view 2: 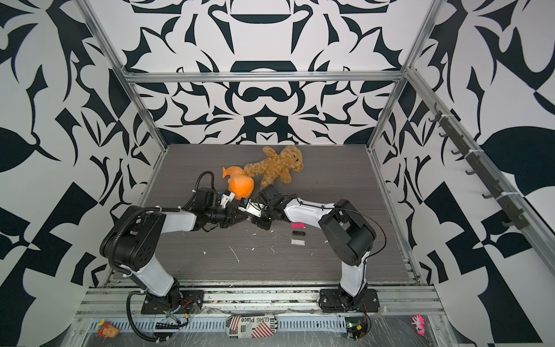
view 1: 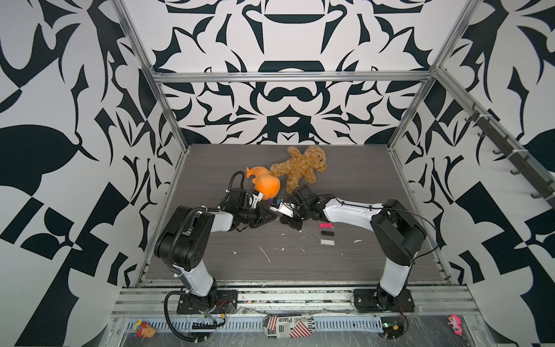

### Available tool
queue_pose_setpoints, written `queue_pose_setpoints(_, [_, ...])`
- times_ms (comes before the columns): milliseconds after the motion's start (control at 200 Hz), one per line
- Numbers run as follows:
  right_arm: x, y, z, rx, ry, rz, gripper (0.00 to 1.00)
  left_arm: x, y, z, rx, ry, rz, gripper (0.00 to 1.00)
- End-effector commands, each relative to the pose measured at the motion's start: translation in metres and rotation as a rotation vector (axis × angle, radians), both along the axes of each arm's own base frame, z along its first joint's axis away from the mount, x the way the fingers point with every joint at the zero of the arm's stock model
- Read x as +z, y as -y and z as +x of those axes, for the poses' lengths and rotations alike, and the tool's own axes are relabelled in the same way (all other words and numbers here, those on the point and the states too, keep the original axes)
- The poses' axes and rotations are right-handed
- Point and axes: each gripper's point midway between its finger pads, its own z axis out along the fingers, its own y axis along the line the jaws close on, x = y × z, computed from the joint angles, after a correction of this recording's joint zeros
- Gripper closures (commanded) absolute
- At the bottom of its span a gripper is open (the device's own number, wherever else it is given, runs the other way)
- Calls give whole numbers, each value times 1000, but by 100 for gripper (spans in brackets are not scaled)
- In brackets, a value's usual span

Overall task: Close the usb drive cover
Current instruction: Close the cover of the USB drive, then place the USB drive at the center of the board.

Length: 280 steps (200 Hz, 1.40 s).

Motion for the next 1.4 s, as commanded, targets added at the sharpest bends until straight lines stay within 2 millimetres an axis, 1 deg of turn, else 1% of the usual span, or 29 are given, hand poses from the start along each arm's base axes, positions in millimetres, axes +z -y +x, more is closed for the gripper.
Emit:
queue_pose_setpoints(0, [75, -54, 1, 160, 224, 247, 88, 4, 15, -15, -78, -27, -39, 100])
queue_pose_setpoints(80, [77, -56, 5, 162, 245, 246, 88, 3, 15, -16, -80, -31, -36, 100])
queue_pose_setpoints(185, [84, -61, 12, 154, 254, 253, 88, 0, 19, -20, -92, -33, -29, 100])
queue_pose_setpoints(305, [89, -64, 12, 179, 291, 266, 88, -7, 23, -23, -106, -42, -26, 100])
queue_pose_setpoints(420, [98, -68, 14, 194, 318, 292, 88, -9, 26, -26, -112, -39, -18, 100])
queue_pose_setpoints(510, [107, -70, 22, 151, 303, 334, 88, -11, 30, -29, -117, -37, -12, 100])
queue_pose_setpoints(555, [110, -71, 23, 144, 297, 347, 88, -12, 31, -30, -117, -35, -10, 100])
queue_pose_setpoints(695, [113, -71, 22, 132, 289, 374, 89, -12, 39, -34, -128, -28, -12, 100])
queue_pose_setpoints(805, [106, -66, 18, 137, 279, 340, 89, -12, 41, -35, -125, -25, -19, 100])
queue_pose_setpoints(855, [99, -57, 15, 141, 275, 296, 89, -8, 41, -33, -113, -16, -30, 100])
queue_pose_setpoints(910, [91, -44, 7, 144, 273, 246, 88, -3, 39, -30, -103, 4, -28, 97])
queue_pose_setpoints(1010, [69, -10, -11, 158, 244, 111, 88, 10, 36, -25, -102, 43, -20, 92])
queue_pose_setpoints(1115, [50, 26, -26, 145, 219, 1, 88, 23, 30, -17, -83, 84, -15, 83])
queue_pose_setpoints(1145, [44, 36, -30, 141, 202, -24, 87, 27, 26, -14, -69, 95, -14, 78])
queue_pose_setpoints(1215, [30, 57, -39, 139, 172, -104, 87, 36, 15, -7, -33, 120, -16, 70])
queue_pose_setpoints(1245, [26, 64, -42, 136, 167, -127, 87, 41, 10, -5, -20, 133, -14, 66])
queue_pose_setpoints(1395, [6, 97, -61, 165, 132, -256, 86, 65, -11, -1, 12, 202, 26, 53])
